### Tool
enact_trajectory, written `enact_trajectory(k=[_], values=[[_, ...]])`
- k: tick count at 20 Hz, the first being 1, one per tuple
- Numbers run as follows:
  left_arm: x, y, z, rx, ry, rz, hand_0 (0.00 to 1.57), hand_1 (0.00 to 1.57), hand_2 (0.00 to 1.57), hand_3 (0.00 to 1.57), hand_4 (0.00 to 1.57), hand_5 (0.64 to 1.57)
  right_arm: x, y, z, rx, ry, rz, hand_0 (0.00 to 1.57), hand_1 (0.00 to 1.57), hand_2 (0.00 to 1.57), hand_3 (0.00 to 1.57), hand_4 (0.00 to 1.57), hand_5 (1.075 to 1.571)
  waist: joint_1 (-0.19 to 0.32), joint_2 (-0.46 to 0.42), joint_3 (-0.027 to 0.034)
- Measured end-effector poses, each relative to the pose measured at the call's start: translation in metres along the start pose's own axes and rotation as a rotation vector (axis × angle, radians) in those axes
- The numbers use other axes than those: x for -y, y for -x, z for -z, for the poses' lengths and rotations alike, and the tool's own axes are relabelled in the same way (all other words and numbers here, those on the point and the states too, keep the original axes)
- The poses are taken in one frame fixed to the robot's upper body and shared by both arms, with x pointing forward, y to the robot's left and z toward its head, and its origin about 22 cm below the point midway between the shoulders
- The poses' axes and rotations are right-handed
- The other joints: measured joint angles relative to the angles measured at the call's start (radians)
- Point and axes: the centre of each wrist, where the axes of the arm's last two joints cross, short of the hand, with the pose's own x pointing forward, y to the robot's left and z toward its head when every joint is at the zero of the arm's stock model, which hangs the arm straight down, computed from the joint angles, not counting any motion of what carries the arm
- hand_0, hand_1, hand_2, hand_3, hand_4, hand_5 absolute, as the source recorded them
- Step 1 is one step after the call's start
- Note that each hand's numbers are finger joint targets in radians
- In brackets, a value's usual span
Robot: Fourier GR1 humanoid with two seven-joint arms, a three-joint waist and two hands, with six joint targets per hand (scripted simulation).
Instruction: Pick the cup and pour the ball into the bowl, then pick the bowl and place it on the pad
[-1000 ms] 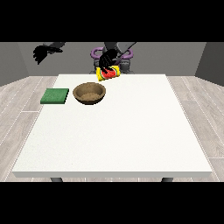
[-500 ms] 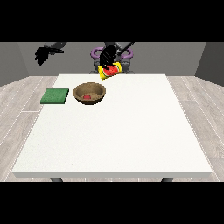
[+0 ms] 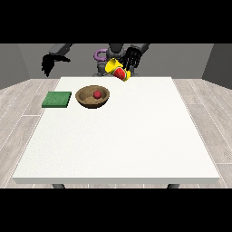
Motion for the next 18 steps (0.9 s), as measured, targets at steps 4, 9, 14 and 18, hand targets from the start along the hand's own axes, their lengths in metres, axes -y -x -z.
enact_trajectory(k=[4,9,14,18], values=[[0.001,0.023,-0.015,-0.173,-0.027,-0.396,0.0,0.0,0.0,0.0,0.0,1.553,-0.018,-0.003,0.012,0.041,-0.022,0.019,0.0,0.0,0.0,0.0,0.28,1.567,-0.017,0.079,-0.0063],[-0.004,0.038,-0.034,-0.165,-0.042,-0.793,0.0,0.0,0.0,0.0,0.0,1.565,-0.052,-0.008,0.031,0.088,-0.01,0.025,0.0,0.0,0.0,0.0,0.21,1.571,0.011,0.144,-0.0006],[0.0,0.056,-0.056,-0.042,-0.012,-1.02,0.0,0.0,0.0,0.0,0.0,1.563,-0.079,0.006,0.034,0.096,0.066,0.046,0.0,0.0,0.0,0.0,0.31,1.569,0.089,0.186,0.0087],[0.006,0.076,-0.07,0.003,-0.006,-1.083,0.0,0.0,0.0,0.0,0.0,1.564,-0.094,0.011,0.044,0.084,0.091,0.059,0.0,0.0,0.0,0.0,0.31,1.568,0.105,0.193,0.0123]])
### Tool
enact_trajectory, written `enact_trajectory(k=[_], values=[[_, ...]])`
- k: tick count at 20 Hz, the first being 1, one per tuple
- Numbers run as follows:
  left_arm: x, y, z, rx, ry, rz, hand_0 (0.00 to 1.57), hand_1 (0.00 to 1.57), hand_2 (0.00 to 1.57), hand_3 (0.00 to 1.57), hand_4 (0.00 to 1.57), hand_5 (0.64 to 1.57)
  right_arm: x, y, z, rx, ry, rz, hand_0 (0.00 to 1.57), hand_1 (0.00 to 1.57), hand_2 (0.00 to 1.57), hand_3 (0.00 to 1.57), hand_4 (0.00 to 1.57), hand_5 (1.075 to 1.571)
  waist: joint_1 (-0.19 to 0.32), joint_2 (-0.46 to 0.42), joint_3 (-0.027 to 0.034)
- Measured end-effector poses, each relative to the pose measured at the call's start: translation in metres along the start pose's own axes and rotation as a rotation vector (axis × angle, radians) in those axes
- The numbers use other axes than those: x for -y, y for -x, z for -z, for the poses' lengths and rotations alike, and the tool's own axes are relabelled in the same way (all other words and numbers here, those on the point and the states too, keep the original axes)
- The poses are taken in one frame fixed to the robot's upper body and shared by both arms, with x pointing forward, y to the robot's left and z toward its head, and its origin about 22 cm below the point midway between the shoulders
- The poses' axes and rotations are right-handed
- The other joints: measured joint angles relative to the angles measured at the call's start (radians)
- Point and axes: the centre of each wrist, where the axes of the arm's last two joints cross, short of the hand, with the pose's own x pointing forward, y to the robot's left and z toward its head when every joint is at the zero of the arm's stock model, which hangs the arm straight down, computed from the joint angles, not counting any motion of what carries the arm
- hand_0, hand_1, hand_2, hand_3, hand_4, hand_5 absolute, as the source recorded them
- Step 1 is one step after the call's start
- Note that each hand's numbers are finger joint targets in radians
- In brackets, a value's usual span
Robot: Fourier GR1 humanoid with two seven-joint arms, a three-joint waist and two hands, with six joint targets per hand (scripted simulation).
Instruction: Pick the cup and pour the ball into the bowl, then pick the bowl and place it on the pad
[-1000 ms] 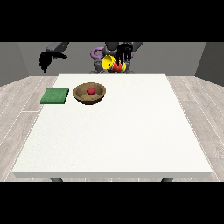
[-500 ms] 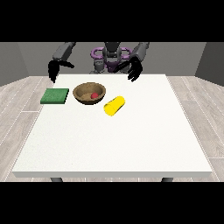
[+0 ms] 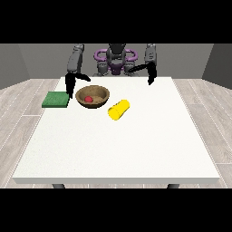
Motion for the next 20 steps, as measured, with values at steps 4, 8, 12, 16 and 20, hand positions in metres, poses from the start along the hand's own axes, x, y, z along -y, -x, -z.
enact_trajectory(k=[4,8,12,16,20], values=[[-0.02,0.001,0.001,0.027,-0.001,-0.031,0.0,0.0,0.0,0.0,0.0,1.565,-0.006,0.007,0.009,0.01,0.024,0.012,0.0,0.0,0.0,0.0,0.25,1.567,0.002,0.021,0.0019],[-0.034,-0.001,-0.002,0.034,0.006,-0.041,0.0,0.0,0.0,0.0,0.0,1.565,-0.001,0.013,0.015,0.0,0.041,0.006,0.0,0.0,0.0,0.0,0.19,1.561,0.01,0.019,0.0025],[-0.042,-0.01,0.0,0.047,0.006,-0.046,0.0,0.0,0.0,0.0,0.0,1.566,0.0,0.027,0.012,-0.008,0.053,0.008,0.0,0.0,0.0,0.0,0.09,1.563,0.015,0.027,0.0026],[-0.057,-0.011,0.001,0.067,0.002,-0.035,0.0,0.0,0.0,0.0,0.0,1.565,-0.011,0.035,0.014,0.002,0.037,0.008,0.0,0.0,0.0,0.0,0.06,1.562,0.009,0.049,0.0027],[-0.061,-0.024,0.003,0.094,0.022,-0.035,0.0,0.0,0.0,0.0,0.0,1.569,-0.006,0.04,0.014,-0.003,0.079,0.041,0.78,0.78,0.39,0.0,0.44,1.533,0.035,0.061,-0.0049]])
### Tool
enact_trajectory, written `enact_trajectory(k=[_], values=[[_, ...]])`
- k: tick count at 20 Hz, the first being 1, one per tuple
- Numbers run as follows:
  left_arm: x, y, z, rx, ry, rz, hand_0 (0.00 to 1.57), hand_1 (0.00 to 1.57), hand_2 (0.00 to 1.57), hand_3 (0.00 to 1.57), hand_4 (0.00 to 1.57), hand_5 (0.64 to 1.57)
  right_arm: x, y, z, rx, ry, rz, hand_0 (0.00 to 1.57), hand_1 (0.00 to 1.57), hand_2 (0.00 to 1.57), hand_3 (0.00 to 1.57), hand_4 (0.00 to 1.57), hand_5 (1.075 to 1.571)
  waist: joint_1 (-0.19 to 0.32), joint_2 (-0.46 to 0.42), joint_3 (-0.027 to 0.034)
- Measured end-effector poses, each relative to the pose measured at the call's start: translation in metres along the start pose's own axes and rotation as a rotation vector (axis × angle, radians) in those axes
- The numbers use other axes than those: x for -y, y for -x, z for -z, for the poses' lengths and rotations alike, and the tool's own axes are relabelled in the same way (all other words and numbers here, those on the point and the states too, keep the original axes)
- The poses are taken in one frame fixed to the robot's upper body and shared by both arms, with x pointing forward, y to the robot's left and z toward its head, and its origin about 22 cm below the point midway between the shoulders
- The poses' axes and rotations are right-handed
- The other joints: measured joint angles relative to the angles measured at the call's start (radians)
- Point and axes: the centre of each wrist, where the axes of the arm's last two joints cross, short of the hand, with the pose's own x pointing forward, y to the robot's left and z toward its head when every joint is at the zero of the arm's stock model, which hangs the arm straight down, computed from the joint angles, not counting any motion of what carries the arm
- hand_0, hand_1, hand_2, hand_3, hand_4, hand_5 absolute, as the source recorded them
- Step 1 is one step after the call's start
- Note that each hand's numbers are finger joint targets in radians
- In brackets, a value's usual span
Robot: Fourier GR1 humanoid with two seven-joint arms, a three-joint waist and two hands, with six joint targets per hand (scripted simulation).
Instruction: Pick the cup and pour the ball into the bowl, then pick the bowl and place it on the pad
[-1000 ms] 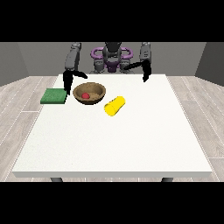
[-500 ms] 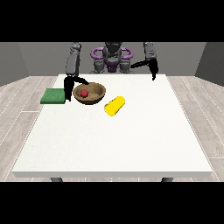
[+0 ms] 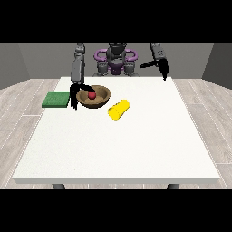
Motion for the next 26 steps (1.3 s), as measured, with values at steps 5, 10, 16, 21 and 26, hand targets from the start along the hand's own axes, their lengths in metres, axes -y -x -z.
enact_trajectory(k=[5,10,16,21,26], values=[[0.006,-0.014,0.004,0.053,0.029,-0.017,0.0,0.0,0.0,0.0,0.57,1.549,0.029,-0.002,-0.007,0.007,0.138,-0.18,1.57,1.57,1.57,1.57,0.92,1.536,0.05,0.017,-0.0251],[0.017,-0.017,0.006,0.047,0.068,-0.036,0.0,0.0,0.0,0.0,0.82,1.497,0.04,-0.004,-0.01,-0.022,0.219,-0.449,1.57,1.57,1.57,1.38,0.91,1.563,0.097,-0.002,-0.0337],[-0.002,0.017,-0.008,-0.061,0.016,-0.047,0.0,0.0,0.0,0.0,0.98,1.422,0.021,-0.008,0.0,-0.234,0.255,-0.586,1.57,1.57,1.57,0.97,0.82,1.561,0.05,-0.095,-0.0093],[-0.019,0.057,-0.041,-0.234,-0.06,-0.052,0.0,0.0,0.0,0.0,1.0,1.404,-0.005,-0.027,0.02,-0.386,0.204,-0.643,1.57,1.57,1.57,0.89,0.81,1.567,-0.059,-0.246,0.0009],[-0.04,0.071,-0.06,-0.295,-0.109,-0.042,0.0,0.0,0.0,0.0,1.0,1.414,-0.004,-0.052,0.032,-0.439,0.179,-0.642,1.57,1.57,1.57,0.75,0.79,1.57,-0.125,-0.295,0.0051]])
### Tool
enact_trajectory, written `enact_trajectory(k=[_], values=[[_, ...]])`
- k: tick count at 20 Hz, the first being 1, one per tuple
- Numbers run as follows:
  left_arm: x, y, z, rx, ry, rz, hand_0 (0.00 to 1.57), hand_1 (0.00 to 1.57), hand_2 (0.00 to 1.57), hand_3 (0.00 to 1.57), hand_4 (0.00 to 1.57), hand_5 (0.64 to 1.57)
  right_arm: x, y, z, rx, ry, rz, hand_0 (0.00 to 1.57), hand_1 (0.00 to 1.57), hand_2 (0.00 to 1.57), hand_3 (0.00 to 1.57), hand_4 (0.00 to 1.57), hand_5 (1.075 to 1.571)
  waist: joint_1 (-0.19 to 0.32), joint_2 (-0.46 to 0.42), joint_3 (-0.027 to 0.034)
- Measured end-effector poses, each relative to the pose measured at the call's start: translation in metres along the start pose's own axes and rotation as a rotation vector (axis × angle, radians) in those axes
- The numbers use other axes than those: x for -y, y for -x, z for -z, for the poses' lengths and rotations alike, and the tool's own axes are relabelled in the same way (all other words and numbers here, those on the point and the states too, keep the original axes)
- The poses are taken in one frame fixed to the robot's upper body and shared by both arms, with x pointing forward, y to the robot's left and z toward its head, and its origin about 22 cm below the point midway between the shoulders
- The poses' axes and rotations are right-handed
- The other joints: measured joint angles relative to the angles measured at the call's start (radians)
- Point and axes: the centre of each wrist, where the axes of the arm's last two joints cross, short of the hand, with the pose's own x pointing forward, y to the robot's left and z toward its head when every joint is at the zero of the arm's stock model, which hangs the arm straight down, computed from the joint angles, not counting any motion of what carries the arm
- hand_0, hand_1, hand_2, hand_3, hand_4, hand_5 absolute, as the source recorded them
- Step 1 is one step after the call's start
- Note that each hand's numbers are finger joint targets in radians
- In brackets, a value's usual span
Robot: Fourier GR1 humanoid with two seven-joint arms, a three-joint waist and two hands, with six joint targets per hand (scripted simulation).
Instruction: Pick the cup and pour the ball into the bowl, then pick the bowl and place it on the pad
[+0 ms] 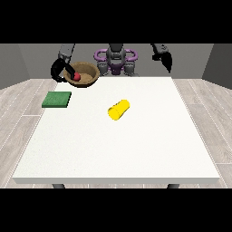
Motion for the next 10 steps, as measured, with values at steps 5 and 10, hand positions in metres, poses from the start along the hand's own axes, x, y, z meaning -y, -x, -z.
enact_trajectory(k=[5,10], values=[[-0.014,-0.005,0.0,0.038,-0.014,-0.003,0.0,0.0,0.0,0.0,1.05,1.435,0.055,0.001,0.009,0.004,0.024,0.034,1.57,1.57,1.57,0.47,0.83,1.57,-0.004,0.045,0.0017],[-0.028,-0.017,0.009,0.09,-0.019,-0.017,0.0,0.0,0.0,0.0,1.29,1.51,0.087,-0.008,0.012,0.044,0.053,0.047,1.57,1.57,1.57,0.0,0.89,1.571,0.008,0.103,0.0019]])
